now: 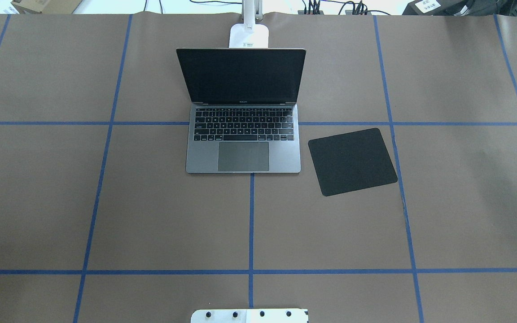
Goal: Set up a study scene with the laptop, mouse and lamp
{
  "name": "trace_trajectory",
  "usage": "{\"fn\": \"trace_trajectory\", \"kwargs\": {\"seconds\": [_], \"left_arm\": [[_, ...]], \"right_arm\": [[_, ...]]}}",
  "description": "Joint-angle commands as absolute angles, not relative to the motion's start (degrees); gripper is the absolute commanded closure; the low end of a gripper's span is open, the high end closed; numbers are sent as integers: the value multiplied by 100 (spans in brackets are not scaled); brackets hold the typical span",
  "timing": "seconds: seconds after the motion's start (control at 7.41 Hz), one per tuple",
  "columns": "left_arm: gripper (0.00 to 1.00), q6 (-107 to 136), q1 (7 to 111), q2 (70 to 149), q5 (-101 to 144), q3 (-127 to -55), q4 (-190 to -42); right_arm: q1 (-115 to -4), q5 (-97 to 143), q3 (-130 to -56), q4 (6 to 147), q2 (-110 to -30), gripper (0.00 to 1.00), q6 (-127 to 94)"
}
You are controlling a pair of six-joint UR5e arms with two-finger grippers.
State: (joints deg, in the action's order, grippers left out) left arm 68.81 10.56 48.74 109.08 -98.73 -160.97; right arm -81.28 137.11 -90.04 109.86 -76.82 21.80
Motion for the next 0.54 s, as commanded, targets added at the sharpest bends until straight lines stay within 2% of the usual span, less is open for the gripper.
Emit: {"fn": "trace_trajectory", "kwargs": {"seconds": [0.0, 0.4], "left_arm": [[58, 6917, 1055, 4860, 10925, -9870, -16223], [62, 6987, 1116, 4852, 10942, -9949, -16566]], "right_arm": [[-8130, 13711, -9000, 10986, -7673, 1, 2180], [-8112, 13702, -8991, 10986, -7612, 1, 2180]]}}
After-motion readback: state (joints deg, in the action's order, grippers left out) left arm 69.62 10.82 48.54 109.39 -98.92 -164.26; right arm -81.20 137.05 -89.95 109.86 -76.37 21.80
